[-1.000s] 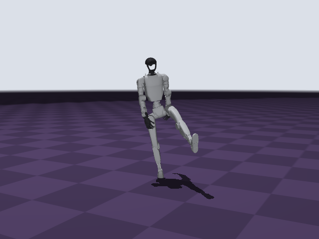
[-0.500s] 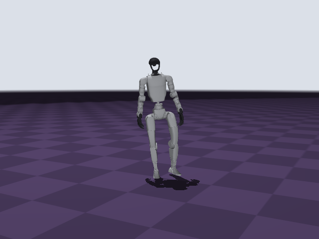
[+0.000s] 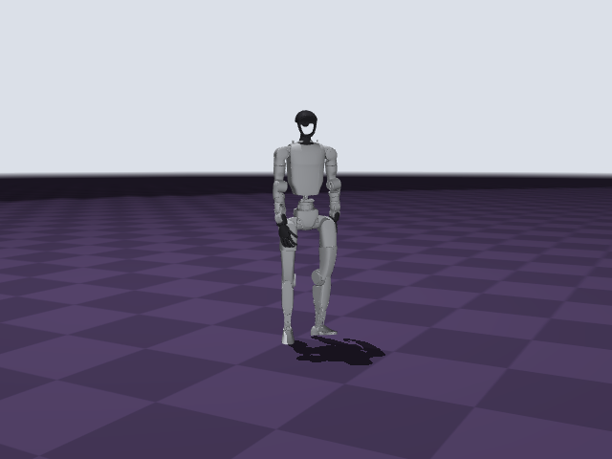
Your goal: In place motions
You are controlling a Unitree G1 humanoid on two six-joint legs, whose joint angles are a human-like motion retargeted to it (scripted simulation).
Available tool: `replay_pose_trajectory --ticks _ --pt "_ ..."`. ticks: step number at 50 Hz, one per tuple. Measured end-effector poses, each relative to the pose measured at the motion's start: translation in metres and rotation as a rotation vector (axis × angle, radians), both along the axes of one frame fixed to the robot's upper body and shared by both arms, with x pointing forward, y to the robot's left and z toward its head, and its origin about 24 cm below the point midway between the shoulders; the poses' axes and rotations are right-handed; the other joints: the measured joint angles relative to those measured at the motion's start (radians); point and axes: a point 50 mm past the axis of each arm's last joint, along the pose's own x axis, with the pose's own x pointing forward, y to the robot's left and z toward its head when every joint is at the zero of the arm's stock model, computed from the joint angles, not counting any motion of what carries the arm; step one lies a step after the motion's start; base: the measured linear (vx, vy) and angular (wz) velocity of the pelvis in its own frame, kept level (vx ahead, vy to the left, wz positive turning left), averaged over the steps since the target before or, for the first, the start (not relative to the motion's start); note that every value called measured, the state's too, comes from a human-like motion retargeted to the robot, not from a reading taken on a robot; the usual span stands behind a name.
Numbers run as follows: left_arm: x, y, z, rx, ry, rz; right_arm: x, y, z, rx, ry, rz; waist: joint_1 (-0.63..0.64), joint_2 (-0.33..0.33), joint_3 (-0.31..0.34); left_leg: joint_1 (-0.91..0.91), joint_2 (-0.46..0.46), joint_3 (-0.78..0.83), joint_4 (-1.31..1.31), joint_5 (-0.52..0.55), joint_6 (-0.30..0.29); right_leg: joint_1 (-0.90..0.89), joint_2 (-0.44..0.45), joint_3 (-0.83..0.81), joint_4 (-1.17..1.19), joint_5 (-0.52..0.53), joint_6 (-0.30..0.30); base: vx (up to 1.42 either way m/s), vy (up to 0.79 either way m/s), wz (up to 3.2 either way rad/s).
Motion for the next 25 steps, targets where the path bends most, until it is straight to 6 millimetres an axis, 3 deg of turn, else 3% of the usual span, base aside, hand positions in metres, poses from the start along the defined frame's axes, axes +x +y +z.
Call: replay_pose_trajectory --ticks 3,8,10,12,15,19,25 --pt "-0.014 -0.002 0.003 0.001 0.030 0.032 0.001 -0.006 0.001 -0.013 -0.010 -0.026 0.034 -0.005 -0.001 0.013 -0.013 -0.015 0.003 -0.018 0.016 0.013 -0.006 -0.004 0.018 -0.012 0.008 0.35 0.19 0.05" --pt "-0.017 0.011 0.005 0.010 0.022 0.002 -0.027 -0.024 -0.006 -0.057 0.097 -0.078 0.060 0.010 -0.029 0.009 -0.006 -0.086 0.027 -0.044 0.026 -0.009 -0.016 -0.060 0.178 -0.023 0.013 0.36 0.19 0.49" --pt "-0.014 0.020 0.006 0.028 0.021 -0.007 -0.041 -0.033 -0.008 -0.097 0.149 -0.086 0.064 0.034 -0.038 0.005 0.026 -0.099 0.039 -0.052 0.024 -0.085 0.000 -0.055 0.362 0.025 -0.048 0.30 0.15 0.64" --pt "-0.007 0.029 0.006 0.067 0.018 -0.008 -0.050 -0.040 -0.009 -0.129 0.183 -0.093 -0.006 0.075 -0.003 0.016 0.068 -0.154 0.048 -0.042 0.022 -0.202 0.016 -0.053 0.569 -0.016 -0.084 0.16 0.07 1.16" --pt "0.004 0.042 0.008 0.109 0.019 -0.024 -0.067 -0.052 -0.009 -0.169 0.224 -0.111 -0.098 0.082 0.035 0.027 0.080 -0.162 0.051 -0.030 0.024 -0.369 -0.010 -0.072 0.588 -0.027 -0.048 0.06 0.04 0.93" --pt "0.032 0.055 0.007 0.143 -0.043 -0.082 -0.095 -0.066 -0.009 -0.216 0.292 -0.205 -0.244 0.088 0.120 0.039 0.098 -0.201 0.075 -0.018 0.033 -0.593 -0.105 -0.095 0.331 -0.023 -0.034 -0.03 0.04 0.98" --pt "0.104 0.075 0.009 0.193 -0.239 -0.139 -0.141 -0.071 -0.006 -0.226 0.470 -0.401 -0.463 0.137 0.288 0.046 0.236 -0.186 0.112 0.002 0.029 -0.916 -0.212 0.013 0.132 -0.046 -0.033 -0.12 0.07 1.10"
